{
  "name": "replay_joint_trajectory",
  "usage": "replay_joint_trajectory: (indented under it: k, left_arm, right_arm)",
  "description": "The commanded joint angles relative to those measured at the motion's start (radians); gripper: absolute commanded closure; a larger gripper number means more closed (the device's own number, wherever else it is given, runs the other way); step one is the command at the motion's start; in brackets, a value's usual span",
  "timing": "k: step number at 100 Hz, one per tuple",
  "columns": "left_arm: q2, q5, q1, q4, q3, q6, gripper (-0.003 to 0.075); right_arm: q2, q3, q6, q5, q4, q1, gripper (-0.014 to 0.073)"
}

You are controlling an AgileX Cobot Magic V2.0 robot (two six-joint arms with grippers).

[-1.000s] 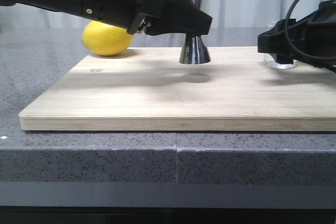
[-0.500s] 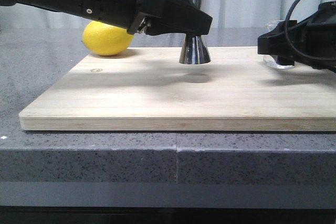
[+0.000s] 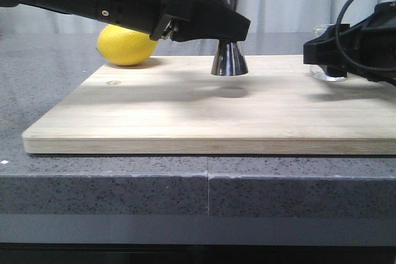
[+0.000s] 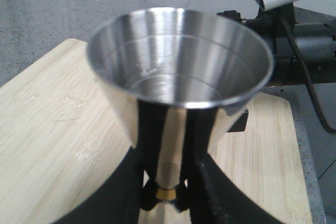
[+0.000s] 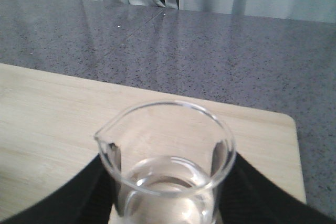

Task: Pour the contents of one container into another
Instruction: 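Lift the beaker with the right gripper and carry it above the jigger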

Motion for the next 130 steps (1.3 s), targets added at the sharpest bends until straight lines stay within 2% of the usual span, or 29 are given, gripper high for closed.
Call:
replay_joint_trajectory:
  k: [1, 28, 52, 85, 96, 110, 130]
  left_arm:
    - [-0.058, 0.066, 0.003, -0.06, -0.032, -0.007, 0.0734]
    - [-0.058, 0.066, 0.003, -0.06, -0.032, -0.007, 0.0734]
    - [-0.058, 0.066, 0.003, -0.06, -0.032, -0.007, 0.0734]
    - [-0.058, 0.066, 0.003, -0.06, -0.032, -0.007, 0.0734]
    - [-0.058, 0.066, 0.003, -0.06, -0.032, -0.007, 0.0734]
    - [-0.058, 0.066, 0.003, -0.06, -0.032, -0.007, 0.0734]
    - [-0.058, 0.068, 0.003, -0.058, -0.032, -0.007, 0.0734]
  right_arm:
    - [-0.027, -0.024, -0.006, -0.067, -0.005, -0.005, 0.0269]
    - [-0.027, -0.024, -0.006, -0.067, -0.005, -0.005, 0.0274]
    - [-0.027, -0.024, -0.006, -0.083, -0.005, -0.005, 0.0351]
    - [-0.055, -0.024, -0.008, -0.1, -0.005, -0.005, 0.0352]
    - [-0.083, -0.024, -0.047, -0.096, -0.005, -0.005, 0.0352]
    - [-0.137, -0.035, -0.055, -0.045, -0.005, -0.005, 0.0352]
    - [-0.225, -0.105, -0.055, 0.121, -0.062, -0.005, 0.0352]
